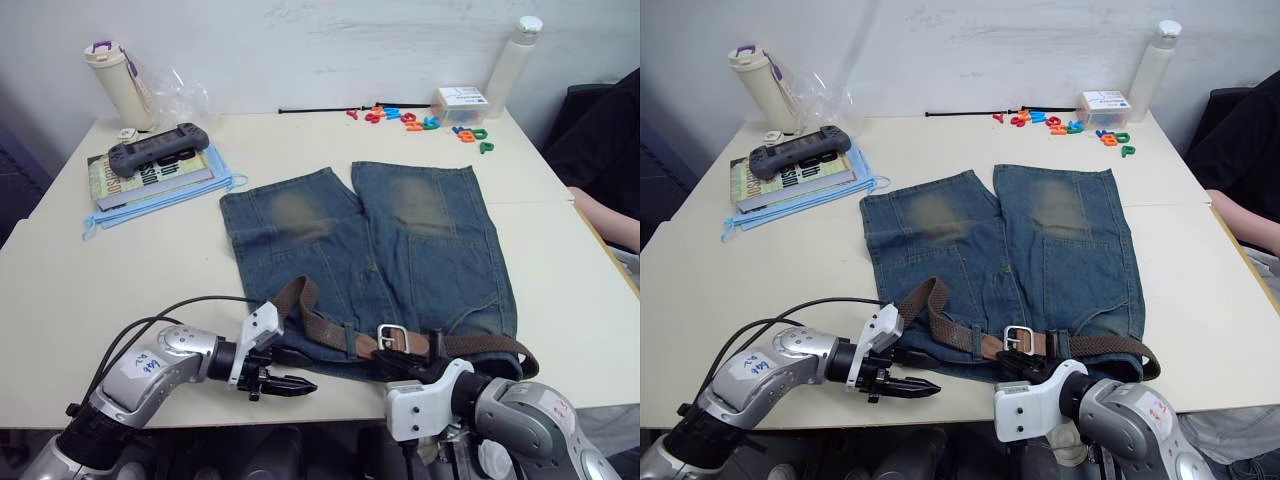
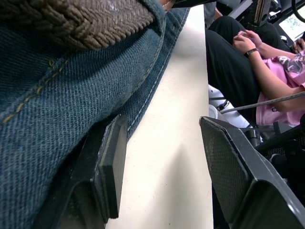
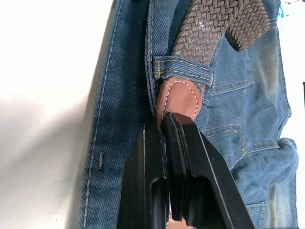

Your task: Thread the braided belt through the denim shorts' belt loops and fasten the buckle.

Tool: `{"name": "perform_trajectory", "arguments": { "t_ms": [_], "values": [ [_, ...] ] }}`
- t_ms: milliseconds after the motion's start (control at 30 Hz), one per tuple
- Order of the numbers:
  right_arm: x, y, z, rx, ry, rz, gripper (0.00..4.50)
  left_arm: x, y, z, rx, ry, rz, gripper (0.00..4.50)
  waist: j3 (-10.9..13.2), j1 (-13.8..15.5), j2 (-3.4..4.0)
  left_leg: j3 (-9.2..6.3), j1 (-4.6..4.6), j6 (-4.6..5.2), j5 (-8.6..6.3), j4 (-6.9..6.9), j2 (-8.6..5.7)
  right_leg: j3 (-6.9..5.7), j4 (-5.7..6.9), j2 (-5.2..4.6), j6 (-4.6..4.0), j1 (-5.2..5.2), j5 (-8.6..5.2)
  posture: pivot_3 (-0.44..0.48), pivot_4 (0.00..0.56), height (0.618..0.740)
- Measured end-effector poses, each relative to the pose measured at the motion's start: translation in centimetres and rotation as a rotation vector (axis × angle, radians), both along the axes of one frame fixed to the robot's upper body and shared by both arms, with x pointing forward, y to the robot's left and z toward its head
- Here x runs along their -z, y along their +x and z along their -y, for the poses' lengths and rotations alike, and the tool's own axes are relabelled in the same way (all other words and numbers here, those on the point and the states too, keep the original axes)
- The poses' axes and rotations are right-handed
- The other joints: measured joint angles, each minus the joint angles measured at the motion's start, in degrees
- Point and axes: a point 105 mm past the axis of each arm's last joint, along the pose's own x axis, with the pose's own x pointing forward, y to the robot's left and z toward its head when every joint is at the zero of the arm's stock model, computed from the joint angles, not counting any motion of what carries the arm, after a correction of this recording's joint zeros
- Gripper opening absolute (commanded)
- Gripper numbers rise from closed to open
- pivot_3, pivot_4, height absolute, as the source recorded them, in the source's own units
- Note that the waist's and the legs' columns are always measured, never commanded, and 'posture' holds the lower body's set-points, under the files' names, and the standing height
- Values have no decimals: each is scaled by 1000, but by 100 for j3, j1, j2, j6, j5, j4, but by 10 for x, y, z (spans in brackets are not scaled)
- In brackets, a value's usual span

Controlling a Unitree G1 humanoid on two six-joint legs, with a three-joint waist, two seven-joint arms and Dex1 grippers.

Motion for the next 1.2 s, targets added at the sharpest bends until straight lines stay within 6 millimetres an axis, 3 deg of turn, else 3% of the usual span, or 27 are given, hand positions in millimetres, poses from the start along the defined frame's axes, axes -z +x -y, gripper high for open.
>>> {"name": "perform_trajectory", "arguments": {
  "t_ms": [867,1200],
  "values": [
    [-34,-4,46,88,155,-295,13,-4,-3,10,37,-3,-10,2802,42,178,8,-25,-9,0,22,-82,-6,-24,-104,-5,21,-9,22,0,150,659],
    [-33,-6,52,101,122,-300,13,-5,-3,11,44,-3,-9,2802,45,218,11,-23,-18,0,20,-87,-11,-26,-140,-9,43,-8,37,0,150,659]
  ]
}}
